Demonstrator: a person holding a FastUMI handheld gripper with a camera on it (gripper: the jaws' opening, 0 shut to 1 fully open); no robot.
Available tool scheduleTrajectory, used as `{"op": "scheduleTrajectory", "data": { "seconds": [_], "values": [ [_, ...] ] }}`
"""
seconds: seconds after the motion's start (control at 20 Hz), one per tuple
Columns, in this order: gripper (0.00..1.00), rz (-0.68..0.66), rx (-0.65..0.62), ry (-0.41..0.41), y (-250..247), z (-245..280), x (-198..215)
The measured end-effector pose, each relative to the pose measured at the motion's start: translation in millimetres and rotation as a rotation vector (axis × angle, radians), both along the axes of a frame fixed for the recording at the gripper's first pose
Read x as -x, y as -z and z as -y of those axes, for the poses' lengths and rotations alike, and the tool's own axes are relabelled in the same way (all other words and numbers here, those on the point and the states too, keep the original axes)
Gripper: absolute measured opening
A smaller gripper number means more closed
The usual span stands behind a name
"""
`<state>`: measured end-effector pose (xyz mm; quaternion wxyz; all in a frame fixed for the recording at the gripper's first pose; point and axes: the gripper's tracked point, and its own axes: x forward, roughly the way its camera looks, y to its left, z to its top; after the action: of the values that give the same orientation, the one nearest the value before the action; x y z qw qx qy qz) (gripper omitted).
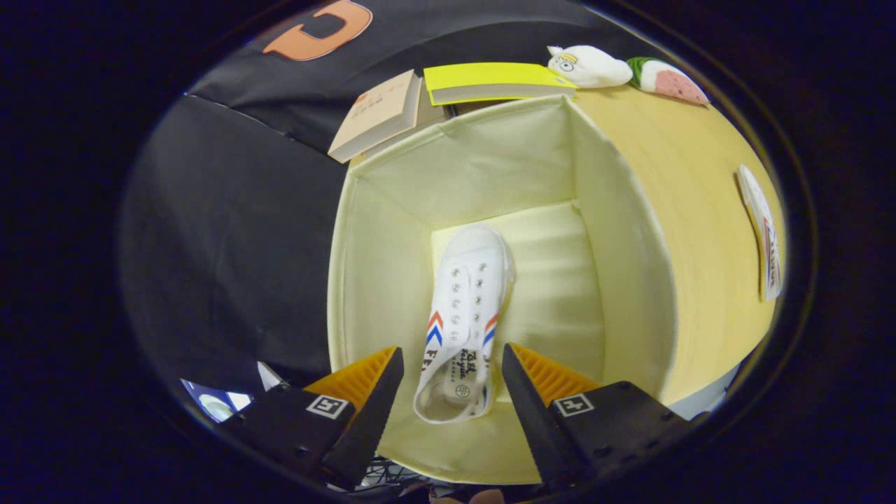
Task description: Open the storage box then place both shoes into the box .Put the left shoe in first, then the right shoe, with the right side of both shoes facing outward in a uniform manner.
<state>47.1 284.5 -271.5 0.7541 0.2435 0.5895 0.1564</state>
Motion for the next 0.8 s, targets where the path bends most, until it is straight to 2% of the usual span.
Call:
{"op": "scheduleTrajectory", "data": {
  "seconds": [0.05, 0.25, 0.45, 0.65, 0.8],
  "values": [
    [0.91, 0.034, 0.004, 0.003, -12, 7, 0],
    [0.92, 0.155, -0.014, 0.034, -60, 42, -1],
    [0.91, 0.314, 0.073, 0.063, -96, 113, -9],
    [0.92, 0.433, 0.198, 0.106, -110, 195, -12],
    [0.93, 0.437, 0.244, 0.143, -100, 258, -7]
  ]
}}
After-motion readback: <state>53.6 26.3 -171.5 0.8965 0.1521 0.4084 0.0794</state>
